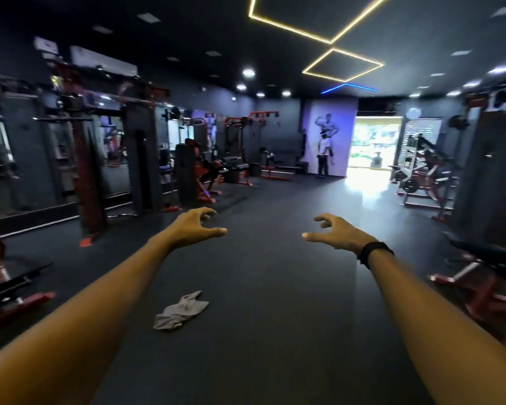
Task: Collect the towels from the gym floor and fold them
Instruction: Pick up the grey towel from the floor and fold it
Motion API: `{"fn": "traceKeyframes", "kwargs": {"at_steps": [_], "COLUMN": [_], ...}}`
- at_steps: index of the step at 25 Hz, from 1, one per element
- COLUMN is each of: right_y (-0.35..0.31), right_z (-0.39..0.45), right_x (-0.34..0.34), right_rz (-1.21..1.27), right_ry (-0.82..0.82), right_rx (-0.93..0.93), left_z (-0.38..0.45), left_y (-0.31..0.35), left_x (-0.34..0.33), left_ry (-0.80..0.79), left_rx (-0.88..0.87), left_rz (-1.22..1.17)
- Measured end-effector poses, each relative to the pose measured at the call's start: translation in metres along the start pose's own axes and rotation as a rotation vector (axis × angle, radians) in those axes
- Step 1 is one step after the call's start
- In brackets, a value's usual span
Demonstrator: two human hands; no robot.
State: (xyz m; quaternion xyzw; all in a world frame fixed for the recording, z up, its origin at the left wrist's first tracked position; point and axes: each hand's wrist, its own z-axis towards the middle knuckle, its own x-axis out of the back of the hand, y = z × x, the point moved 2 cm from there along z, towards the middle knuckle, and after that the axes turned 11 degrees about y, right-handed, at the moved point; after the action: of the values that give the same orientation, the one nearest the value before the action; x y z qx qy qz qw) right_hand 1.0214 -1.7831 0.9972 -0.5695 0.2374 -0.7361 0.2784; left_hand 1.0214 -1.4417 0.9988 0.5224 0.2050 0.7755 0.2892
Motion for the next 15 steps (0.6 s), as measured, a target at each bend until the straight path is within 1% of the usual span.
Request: {"fn": "traceKeyframes", "kwargs": {"at_steps": [4,9,15], "right_y": [0.003,0.001,-0.001], "right_z": [0.103,0.217,0.332], "right_x": [-0.035,-0.086,-0.166], "right_rz": [-0.006,-0.005,-0.013], "right_ry": [-0.109,-0.219,-0.275], "right_rx": [0.06,0.123,0.159], "left_z": [0.069,0.138,0.22], "left_y": [-0.032,-0.086,-0.166], "left_x": [-0.004,-0.027,-0.04], "left_ry": [0.053,0.068,0.084], "left_rx": [0.098,0.206,0.273], "left_rz": [0.032,0.081,0.115]}}
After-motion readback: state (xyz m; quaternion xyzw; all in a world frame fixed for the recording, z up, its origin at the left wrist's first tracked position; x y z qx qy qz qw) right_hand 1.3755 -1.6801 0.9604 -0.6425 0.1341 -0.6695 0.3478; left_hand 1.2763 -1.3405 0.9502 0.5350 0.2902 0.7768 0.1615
